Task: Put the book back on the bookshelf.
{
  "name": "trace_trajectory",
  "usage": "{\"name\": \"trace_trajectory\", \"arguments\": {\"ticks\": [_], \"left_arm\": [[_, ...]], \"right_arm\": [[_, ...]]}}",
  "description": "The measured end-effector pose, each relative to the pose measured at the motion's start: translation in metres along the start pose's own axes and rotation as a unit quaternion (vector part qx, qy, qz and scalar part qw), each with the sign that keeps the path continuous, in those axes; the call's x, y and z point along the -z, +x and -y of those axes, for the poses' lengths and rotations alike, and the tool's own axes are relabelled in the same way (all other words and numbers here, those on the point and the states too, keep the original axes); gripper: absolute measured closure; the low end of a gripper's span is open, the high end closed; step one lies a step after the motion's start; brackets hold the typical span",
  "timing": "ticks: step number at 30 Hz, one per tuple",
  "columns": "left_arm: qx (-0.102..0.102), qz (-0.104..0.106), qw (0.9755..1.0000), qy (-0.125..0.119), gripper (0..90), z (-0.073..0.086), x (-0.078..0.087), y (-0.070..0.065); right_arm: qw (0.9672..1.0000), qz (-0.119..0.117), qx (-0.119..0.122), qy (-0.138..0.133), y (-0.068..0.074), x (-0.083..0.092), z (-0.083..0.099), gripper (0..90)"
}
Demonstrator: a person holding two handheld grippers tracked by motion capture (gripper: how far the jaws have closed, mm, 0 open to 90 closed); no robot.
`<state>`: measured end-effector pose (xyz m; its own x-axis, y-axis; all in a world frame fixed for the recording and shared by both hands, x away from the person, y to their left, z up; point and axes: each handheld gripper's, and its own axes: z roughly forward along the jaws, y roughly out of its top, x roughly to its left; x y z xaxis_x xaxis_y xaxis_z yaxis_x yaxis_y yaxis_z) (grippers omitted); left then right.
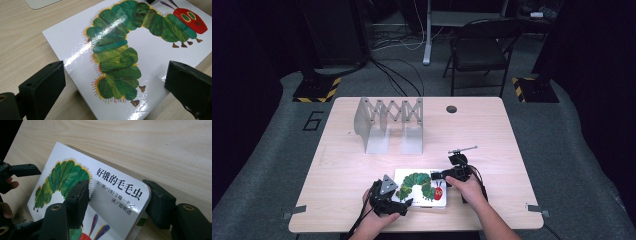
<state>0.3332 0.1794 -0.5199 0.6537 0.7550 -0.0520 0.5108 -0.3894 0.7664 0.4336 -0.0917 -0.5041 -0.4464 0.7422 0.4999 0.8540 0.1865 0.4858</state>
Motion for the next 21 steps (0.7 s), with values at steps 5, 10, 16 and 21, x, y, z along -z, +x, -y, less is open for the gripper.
{"name": "trace_trajectory", "arguments": {"ticks": [5,10,16,21], "left_arm": [[0.006,-0.001,1.0,-0.001,2.0,0.001,0.0,0.0],[0.009,0.0,1.0,0.0,0.8,0.002,0.0,0.001],[0.013,0.003,0.9999,0.0,0.1,0.003,0.0,0.001],[0.019,0.01,0.9998,-0.001,0.0,0.004,0.0,0.002]], "right_arm": [[1.0,0.001,0.006,-0.002,0.001,0.002,0.0,40.8],[0.9998,0.004,0.017,-0.012,0.007,0.007,0.0,42.3],[0.9994,0.007,0.026,-0.021,0.014,0.014,0.001,42.9],[0.9992,0.005,0.031,-0.026,0.019,0.021,0.003,43.2]]}}
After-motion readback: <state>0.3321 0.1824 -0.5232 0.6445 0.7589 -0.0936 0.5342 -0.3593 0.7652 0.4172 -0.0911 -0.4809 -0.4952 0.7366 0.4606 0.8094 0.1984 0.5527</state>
